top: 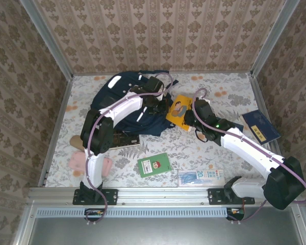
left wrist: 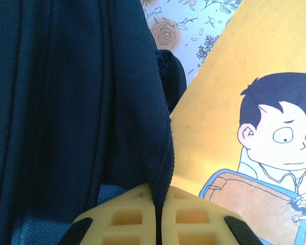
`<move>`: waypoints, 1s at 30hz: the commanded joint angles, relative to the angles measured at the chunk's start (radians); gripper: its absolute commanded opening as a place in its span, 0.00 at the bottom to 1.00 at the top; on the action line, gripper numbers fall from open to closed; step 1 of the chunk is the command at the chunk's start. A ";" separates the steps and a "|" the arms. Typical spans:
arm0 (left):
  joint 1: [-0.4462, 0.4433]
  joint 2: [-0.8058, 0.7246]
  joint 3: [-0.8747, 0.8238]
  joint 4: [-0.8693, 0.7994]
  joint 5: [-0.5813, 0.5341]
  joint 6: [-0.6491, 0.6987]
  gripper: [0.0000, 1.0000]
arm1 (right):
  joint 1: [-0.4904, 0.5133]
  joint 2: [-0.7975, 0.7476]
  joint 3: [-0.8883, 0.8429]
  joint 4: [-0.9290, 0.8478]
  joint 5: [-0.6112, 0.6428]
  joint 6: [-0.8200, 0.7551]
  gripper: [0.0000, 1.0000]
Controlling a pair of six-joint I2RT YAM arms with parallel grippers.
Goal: Pack the student bag
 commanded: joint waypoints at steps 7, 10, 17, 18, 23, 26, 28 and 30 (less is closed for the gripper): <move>0.005 -0.039 0.004 0.038 0.067 -0.002 0.13 | -0.001 0.009 -0.025 -0.044 0.004 -0.014 0.00; 0.010 -0.045 0.002 0.040 0.067 -0.002 0.16 | -0.001 0.009 -0.025 -0.048 0.003 -0.014 0.00; 0.016 -0.040 -0.003 0.050 0.076 -0.005 0.05 | -0.001 0.011 -0.018 -0.051 -0.002 -0.018 0.00; 0.015 -0.035 -0.005 0.050 0.079 -0.005 0.03 | -0.001 0.012 -0.017 -0.052 -0.001 -0.018 0.00; 0.021 -0.038 -0.004 0.040 0.075 0.013 0.00 | 0.000 0.009 -0.013 -0.062 0.006 -0.025 0.00; 0.036 -0.086 0.034 -0.014 0.029 0.058 0.00 | -0.001 0.002 -0.005 -0.077 0.016 -0.030 0.00; 0.051 -0.132 0.073 -0.057 -0.014 0.095 0.00 | -0.001 -0.003 0.002 -0.087 0.023 -0.037 0.00; 0.064 -0.171 0.128 -0.117 -0.057 0.136 0.00 | -0.001 -0.004 0.011 -0.090 0.021 -0.044 0.00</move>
